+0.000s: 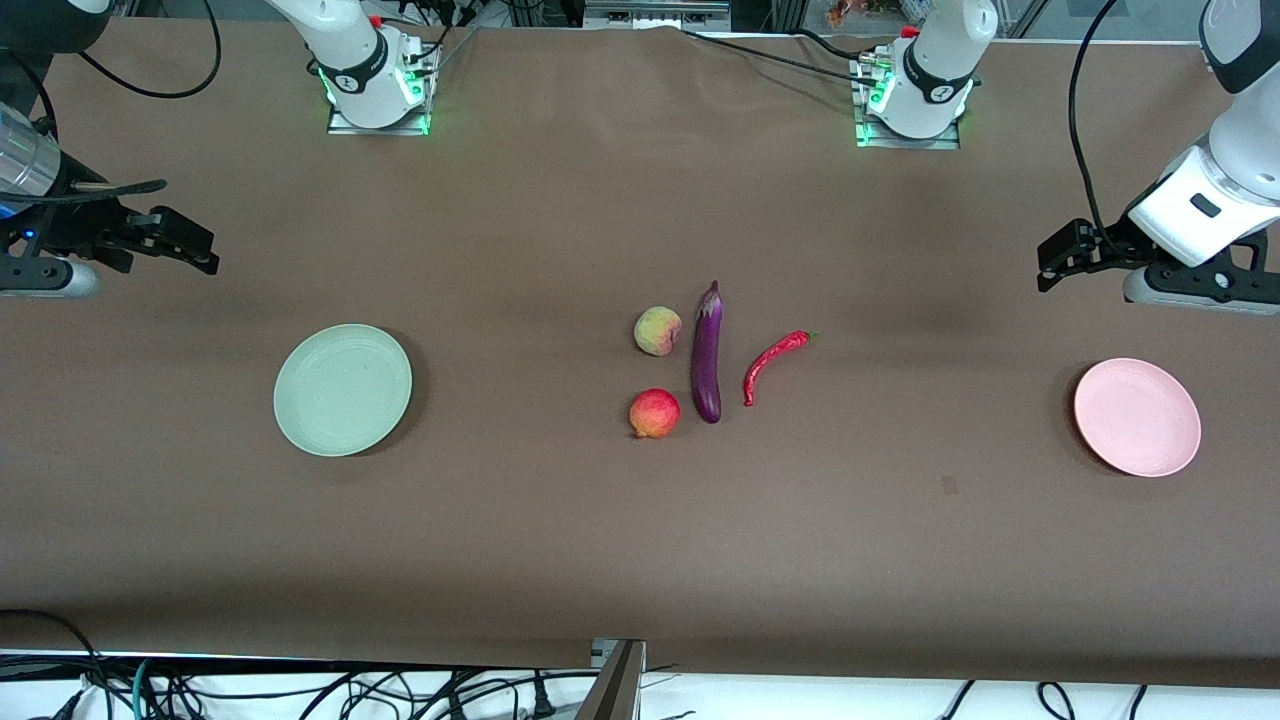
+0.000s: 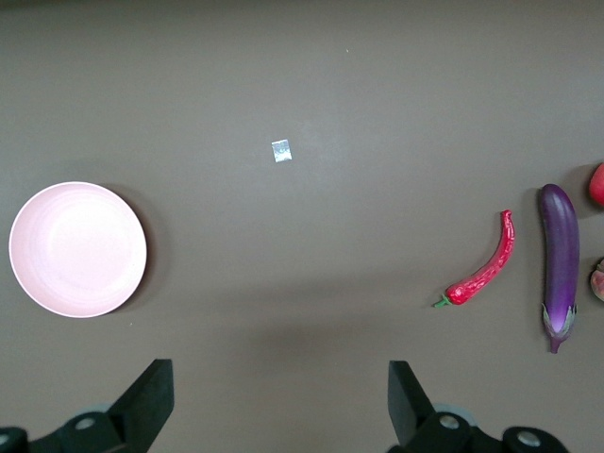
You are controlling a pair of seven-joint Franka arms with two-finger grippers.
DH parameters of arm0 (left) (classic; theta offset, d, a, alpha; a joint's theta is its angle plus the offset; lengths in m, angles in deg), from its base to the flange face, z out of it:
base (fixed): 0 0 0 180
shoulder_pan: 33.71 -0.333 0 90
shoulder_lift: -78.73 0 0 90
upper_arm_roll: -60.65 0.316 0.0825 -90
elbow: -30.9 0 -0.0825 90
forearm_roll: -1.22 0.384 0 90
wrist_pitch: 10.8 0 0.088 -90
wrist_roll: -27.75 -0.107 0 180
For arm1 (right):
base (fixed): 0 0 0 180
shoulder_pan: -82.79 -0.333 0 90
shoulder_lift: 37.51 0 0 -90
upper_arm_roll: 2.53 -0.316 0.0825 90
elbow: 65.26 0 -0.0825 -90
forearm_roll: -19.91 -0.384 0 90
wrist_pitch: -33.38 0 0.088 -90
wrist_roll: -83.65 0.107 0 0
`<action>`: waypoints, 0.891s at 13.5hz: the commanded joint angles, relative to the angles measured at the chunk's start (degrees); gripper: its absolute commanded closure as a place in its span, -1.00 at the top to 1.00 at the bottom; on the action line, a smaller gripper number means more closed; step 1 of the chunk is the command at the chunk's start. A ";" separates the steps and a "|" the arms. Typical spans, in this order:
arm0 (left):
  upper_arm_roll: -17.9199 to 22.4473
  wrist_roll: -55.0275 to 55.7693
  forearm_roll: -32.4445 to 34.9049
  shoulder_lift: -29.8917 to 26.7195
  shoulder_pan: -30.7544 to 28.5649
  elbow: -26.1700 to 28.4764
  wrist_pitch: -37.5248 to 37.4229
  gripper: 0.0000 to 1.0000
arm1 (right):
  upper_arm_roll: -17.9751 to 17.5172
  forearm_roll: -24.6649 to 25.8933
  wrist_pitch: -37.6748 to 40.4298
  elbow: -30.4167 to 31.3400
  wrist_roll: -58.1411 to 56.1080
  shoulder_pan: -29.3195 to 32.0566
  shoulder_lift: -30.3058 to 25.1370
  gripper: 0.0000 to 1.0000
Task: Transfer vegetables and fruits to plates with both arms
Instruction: 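Move the right gripper toward the peach while the left gripper approaches the chili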
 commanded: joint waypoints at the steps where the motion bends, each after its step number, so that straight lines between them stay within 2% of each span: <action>1: 0.07 -1.60 -0.66 0.98 -0.18 -2.08 -1.56 1.00 | -0.42 -0.43 -0.58 0.45 0.30 0.54 -0.49 0.99; 6: 0.07 -1.60 -0.66 0.98 -0.27 -2.08 -1.56 1.00 | -0.33 -0.69 -2.15 -0.07 -0.39 0.63 0.64 0.99; 12: 0.07 -1.51 -0.75 0.98 -0.27 -2.17 -1.56 1.00 | -0.77 0.63 -0.58 -0.33 -0.48 -1.39 7.40 0.99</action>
